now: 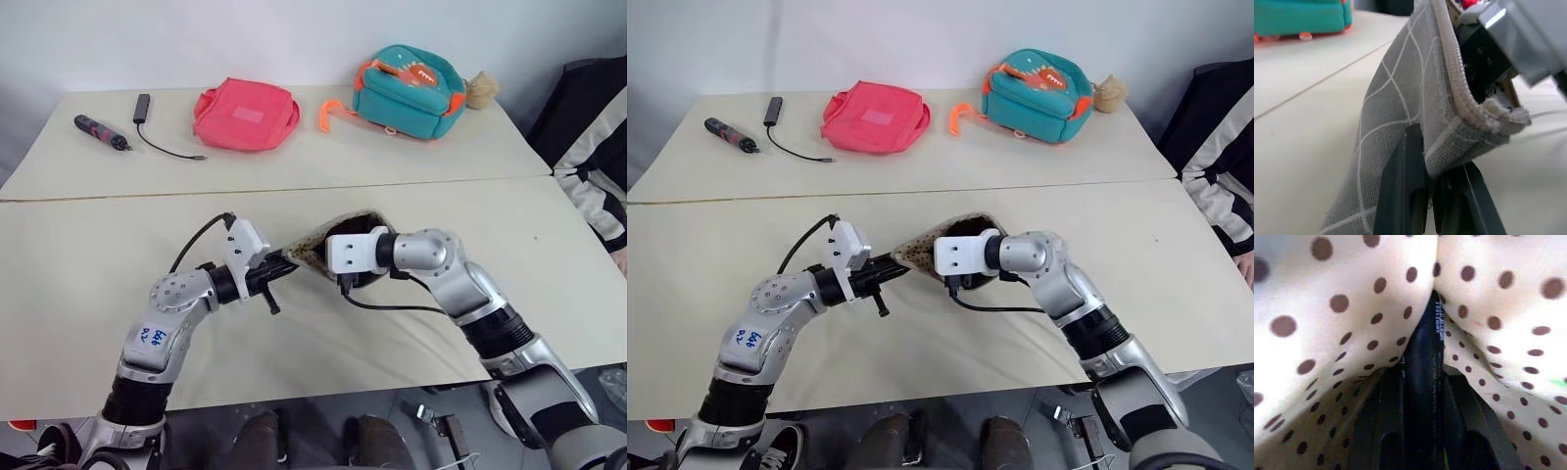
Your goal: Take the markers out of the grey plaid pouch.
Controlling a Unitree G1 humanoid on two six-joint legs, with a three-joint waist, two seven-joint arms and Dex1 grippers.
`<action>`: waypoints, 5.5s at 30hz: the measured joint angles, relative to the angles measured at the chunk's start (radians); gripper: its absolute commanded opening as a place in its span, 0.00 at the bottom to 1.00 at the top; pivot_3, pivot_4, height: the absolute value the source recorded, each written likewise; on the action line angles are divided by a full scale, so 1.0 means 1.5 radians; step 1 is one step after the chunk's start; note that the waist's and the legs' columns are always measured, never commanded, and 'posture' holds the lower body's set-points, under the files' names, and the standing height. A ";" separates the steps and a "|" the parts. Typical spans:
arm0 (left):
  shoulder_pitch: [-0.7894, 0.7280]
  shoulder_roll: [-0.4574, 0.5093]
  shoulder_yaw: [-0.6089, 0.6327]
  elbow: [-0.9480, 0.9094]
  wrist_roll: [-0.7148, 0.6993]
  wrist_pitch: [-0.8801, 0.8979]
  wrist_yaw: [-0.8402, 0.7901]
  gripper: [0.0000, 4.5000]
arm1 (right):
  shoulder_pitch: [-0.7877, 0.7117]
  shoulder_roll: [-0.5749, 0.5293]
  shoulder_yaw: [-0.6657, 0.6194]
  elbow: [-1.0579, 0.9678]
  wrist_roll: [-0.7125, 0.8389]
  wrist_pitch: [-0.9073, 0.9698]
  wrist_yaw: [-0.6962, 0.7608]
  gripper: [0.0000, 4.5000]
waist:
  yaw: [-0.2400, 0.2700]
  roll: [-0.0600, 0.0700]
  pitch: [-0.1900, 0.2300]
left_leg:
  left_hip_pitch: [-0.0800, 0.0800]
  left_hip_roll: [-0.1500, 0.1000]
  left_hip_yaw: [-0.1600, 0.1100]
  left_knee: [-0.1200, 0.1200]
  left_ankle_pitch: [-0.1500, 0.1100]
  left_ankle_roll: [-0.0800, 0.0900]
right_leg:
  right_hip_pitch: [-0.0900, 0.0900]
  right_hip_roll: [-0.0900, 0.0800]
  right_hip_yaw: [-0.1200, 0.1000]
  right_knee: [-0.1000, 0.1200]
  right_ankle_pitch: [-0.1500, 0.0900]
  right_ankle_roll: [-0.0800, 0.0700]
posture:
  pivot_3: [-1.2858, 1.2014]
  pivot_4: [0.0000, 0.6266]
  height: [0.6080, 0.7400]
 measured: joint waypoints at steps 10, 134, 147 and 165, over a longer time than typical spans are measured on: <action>0.000 0.001 -0.008 0.021 0.001 -0.032 0.000 0.00 | 0.002 -0.002 -0.008 -0.011 0.040 0.057 0.029 0.21 | 0.000 0.000 0.000 | 0.000 0.000 0.000 0.000 0.000 0.000 | 0.000 0.000 0.000 0.000 0.000 0.000 | 0.52 0.24 1.00; -0.048 0.023 -0.031 0.105 0.018 -0.083 -0.039 0.00 | -0.021 -0.091 0.032 -0.045 -0.071 0.070 0.098 0.13 | 0.001 -0.001 0.001 | 0.000 0.000 0.000 0.000 0.000 -0.001 | 0.000 0.000 0.004 -0.002 0.000 0.000 | 0.52 0.24 1.00; -0.060 0.030 -0.015 0.128 0.055 -0.155 -0.043 0.00 | -0.003 -0.038 -0.022 -0.086 0.046 0.248 0.123 0.13 | -0.001 -0.001 0.001 | 0.000 0.000 0.000 0.000 0.000 0.000 | 0.000 0.000 0.002 -0.001 0.000 0.000 | 0.52 0.24 1.00; -0.049 0.014 -0.008 0.120 0.017 -0.063 -0.053 0.00 | -0.037 -0.106 0.027 -0.012 -0.041 0.057 0.091 0.13 | 0.000 -0.001 0.001 | 0.000 0.000 0.000 0.000 0.000 0.000 | 0.000 0.000 -0.002 -0.001 0.000 0.000 | 0.52 0.24 1.00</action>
